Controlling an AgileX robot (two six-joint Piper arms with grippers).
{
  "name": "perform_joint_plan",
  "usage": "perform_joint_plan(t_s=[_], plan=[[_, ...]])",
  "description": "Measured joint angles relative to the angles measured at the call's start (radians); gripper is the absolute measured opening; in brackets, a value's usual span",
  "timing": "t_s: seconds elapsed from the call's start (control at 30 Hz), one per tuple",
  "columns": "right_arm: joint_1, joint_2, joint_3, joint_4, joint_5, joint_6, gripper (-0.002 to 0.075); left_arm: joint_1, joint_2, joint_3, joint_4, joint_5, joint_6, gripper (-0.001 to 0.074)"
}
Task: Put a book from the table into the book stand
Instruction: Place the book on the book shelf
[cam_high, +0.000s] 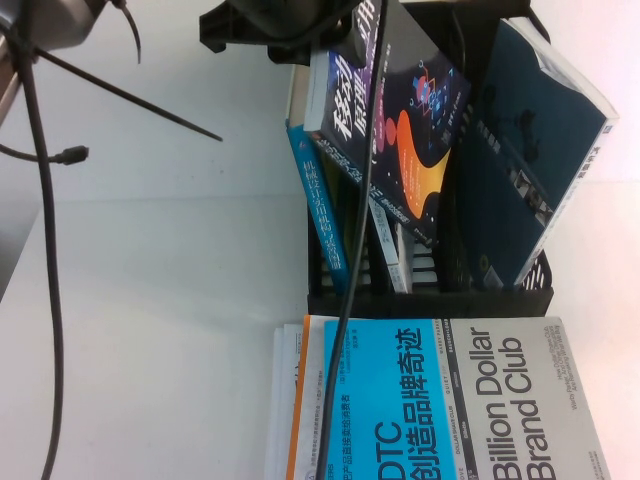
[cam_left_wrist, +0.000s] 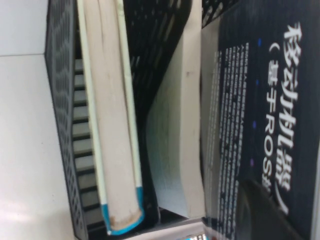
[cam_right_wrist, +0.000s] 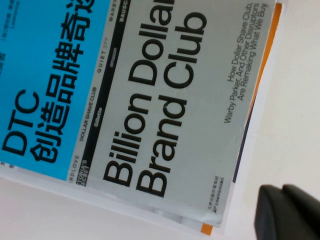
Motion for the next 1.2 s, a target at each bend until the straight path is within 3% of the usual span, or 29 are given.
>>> perform_joint_plan(t_s=[0.7, 1.2], plan=[[0.0, 0.0, 0.0, 0.018, -0.035, 0.0, -0.0003, 0.0, -0.068, -0.018, -0.009, 0.0, -0.015, 0.0113], [0.0, 0.0, 0.0, 0.031, -0.046, 0.0, -0.0003, 0.0, 0.103, -0.02, -0.028, 0.0, -0.004, 0.0113]])
